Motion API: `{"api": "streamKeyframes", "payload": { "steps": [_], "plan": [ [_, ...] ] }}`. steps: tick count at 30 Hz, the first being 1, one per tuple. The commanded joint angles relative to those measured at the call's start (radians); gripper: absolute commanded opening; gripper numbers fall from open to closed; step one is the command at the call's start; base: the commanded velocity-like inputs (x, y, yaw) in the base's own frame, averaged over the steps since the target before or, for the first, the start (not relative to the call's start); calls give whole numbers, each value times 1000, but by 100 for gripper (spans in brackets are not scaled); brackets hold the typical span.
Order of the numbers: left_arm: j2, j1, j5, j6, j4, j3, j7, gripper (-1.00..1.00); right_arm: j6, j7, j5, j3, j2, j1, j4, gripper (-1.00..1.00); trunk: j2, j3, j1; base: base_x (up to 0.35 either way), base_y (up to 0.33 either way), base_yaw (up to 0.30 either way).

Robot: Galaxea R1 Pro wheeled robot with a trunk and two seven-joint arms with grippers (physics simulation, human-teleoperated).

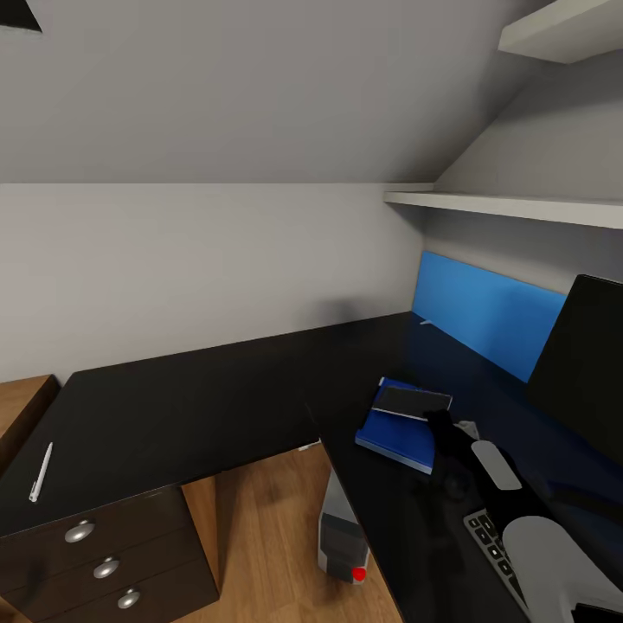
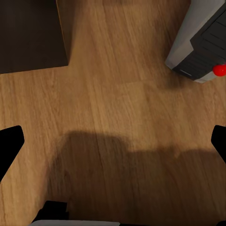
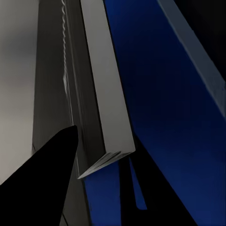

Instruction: In the bedroom, organize the workspace by keeping the computer under the desk, ensuring the monitor is on the desk, placing the keyboard on the desk next to the monitor, placing the mouse on the desk next to the keyboard, moving the folder from the swivel chair onto the desk next to the mouse, stacking the notebook on top of the folder with the pen on top of the notebook, and positioning the swivel chair next to the desk.

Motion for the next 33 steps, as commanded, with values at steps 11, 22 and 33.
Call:
{"api": "streamKeyframes", "payload": {
  "steps": [11,22,33],
  "plan": [
    [2,0,9,-2,-2,-5,8,100,6,-12,-3,-2,0,0,5,-100,0,-1,0,69,16,0],
    [1,0,9,-2,-2,-5,8,100,7,-12,-3,3,0,0,6,-100,0,-1,0,0,0,0],
    [0,0,9,-2,-2,-5,8,100,8,-11,-3,4,0,0,4,100,0,-1,0,0,0,0]
  ]
}}
